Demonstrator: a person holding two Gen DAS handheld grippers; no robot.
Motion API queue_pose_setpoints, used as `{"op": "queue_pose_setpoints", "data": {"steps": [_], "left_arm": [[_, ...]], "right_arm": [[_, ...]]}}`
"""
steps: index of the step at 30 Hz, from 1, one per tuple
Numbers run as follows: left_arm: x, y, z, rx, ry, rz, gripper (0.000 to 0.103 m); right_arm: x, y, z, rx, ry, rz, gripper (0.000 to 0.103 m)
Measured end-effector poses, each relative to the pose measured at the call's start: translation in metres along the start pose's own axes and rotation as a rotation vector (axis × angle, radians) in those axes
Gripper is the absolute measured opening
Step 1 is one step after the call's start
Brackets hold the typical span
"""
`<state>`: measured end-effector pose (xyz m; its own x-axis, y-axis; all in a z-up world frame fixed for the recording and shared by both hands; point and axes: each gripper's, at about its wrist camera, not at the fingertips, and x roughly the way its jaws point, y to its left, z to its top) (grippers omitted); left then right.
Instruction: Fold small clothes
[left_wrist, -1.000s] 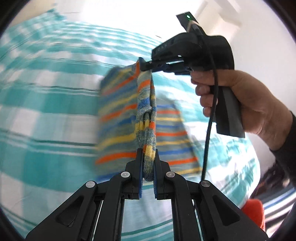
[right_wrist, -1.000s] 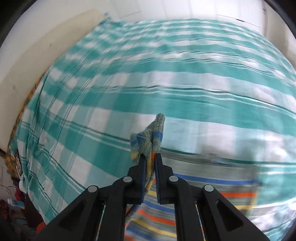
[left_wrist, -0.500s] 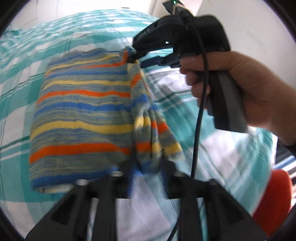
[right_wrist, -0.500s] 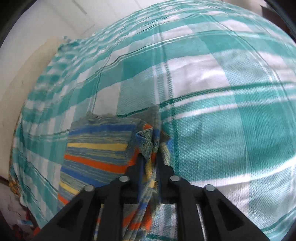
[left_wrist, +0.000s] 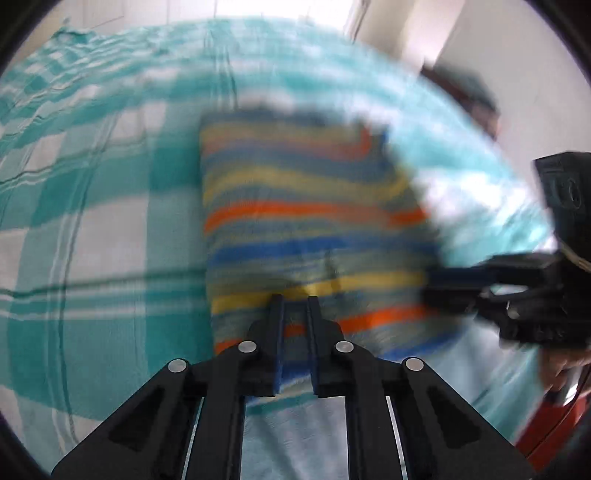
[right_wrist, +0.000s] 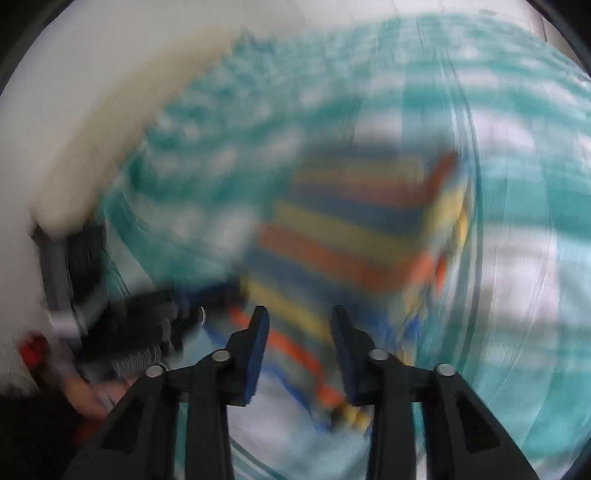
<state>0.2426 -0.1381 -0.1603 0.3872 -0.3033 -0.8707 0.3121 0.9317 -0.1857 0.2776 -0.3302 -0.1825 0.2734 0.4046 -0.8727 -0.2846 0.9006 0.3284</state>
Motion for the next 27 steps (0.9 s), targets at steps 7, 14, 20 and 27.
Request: {"op": "queue_pose_setpoints", "data": {"steps": [7,14,20,27], "left_arm": [[-0.05,0.006,-0.006,-0.055,-0.117,-0.004,0.053],[-0.006,-0.004,-0.018,0.007,0.001,0.112,0.055],[-0.036,0.001,-0.021,-0.055,-0.055,0.142,0.069],[-0.019,0.005,-0.014,-0.092,-0.006,0.214,0.069]], "right_arm": [[-0.055,-0.014,0.001,0.037,-0.155,-0.093,0.023],[0.007,-0.023,0.036,-0.006,-0.029,-0.033,0.017],[-0.037,-0.036,0.042,0.054,-0.177,-0.1,0.018],[-0.016,-0.027,0.096,-0.011,-0.209,-0.098,0.02]]}}
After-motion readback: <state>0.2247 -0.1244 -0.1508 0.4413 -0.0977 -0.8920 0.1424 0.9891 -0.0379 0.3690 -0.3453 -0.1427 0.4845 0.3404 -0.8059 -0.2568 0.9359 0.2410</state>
